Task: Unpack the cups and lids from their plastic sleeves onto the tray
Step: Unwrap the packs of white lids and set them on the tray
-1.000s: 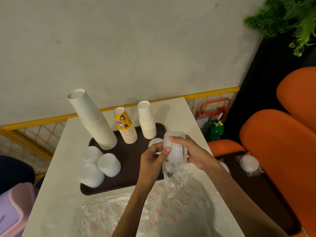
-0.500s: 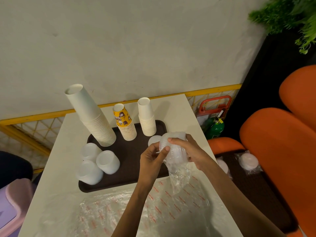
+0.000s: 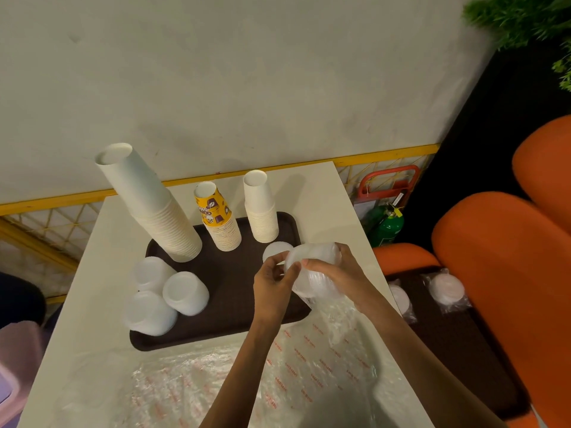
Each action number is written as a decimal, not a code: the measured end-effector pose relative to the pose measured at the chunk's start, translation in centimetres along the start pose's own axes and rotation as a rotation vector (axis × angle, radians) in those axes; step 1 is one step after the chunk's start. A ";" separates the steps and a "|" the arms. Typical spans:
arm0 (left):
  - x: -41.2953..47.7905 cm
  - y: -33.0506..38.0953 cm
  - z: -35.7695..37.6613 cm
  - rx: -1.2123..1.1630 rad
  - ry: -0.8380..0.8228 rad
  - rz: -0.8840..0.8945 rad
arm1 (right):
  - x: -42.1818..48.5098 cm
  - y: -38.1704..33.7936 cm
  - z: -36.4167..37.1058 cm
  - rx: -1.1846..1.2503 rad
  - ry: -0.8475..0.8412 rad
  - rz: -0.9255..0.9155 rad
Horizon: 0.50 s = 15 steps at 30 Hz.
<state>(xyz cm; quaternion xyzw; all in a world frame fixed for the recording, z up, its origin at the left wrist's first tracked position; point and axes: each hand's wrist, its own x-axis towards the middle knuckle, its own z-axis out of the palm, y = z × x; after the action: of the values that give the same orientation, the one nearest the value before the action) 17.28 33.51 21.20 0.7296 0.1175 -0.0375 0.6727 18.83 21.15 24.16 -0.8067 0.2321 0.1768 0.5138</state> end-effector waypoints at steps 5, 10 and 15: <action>2.8 -0.1 0.3 -0.126 0.094 -0.100 | 1.6 0.9 -0.8 0.151 0.018 -0.012; 7.1 -1.6 -1.1 -0.184 0.232 -0.200 | 4.0 1.0 -1.6 0.217 0.003 0.045; 10.6 -5.2 -1.8 -0.064 0.309 -0.338 | 6.7 0.8 -2.1 0.256 0.051 0.062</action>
<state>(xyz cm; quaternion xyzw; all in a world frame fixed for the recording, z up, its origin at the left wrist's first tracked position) 26.22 36.88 14.02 0.6748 0.3409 -0.0335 0.6538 24.06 17.66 20.86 -0.7313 0.2907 0.1410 0.6007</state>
